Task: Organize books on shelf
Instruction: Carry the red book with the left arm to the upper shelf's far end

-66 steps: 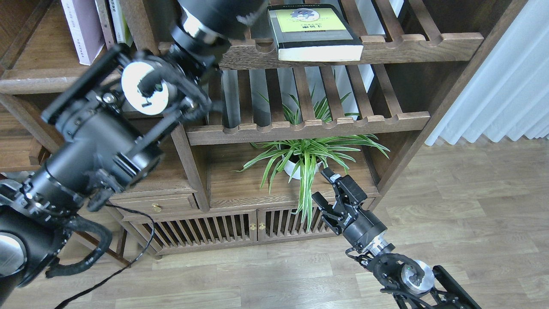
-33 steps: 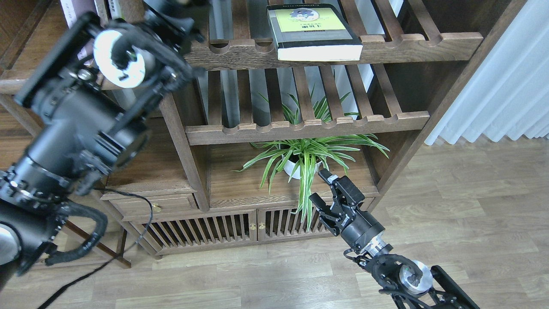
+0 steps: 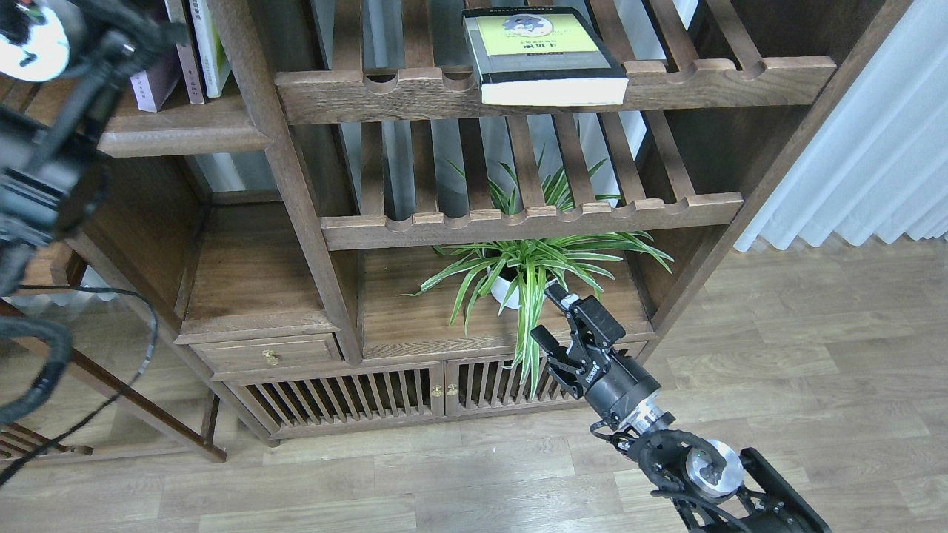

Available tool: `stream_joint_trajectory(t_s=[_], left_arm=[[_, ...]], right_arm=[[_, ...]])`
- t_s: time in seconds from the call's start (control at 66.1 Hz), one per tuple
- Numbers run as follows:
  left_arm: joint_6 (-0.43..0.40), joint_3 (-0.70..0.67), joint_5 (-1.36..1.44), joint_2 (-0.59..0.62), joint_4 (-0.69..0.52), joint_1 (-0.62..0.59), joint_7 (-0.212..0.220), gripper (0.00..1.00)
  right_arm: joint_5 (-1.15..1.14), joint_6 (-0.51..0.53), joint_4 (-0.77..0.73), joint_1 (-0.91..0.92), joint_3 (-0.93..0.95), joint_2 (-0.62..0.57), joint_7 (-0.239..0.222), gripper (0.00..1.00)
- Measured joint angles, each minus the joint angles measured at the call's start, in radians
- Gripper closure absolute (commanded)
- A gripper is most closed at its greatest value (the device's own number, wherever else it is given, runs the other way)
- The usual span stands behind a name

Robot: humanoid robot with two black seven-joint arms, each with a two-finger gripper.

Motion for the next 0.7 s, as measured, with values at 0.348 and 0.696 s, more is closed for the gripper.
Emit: stream_joint_trajectory(t_s=[0.348, 0.696], left_arm=[[0.0, -0.002, -0.034, 0.304, 0.001, 0.016, 0.0, 0.89], [0.0, 0.008, -0.038, 0.568, 0.002, 0.144, -0.004, 0.91]], right_arm=[[-0.004, 0.0, -0.005, 0.004, -0.007, 0.005, 0.0, 0.01], [-0.022, 0.003, -0.006, -0.002, -0.007, 0.015, 0.0, 0.01]])
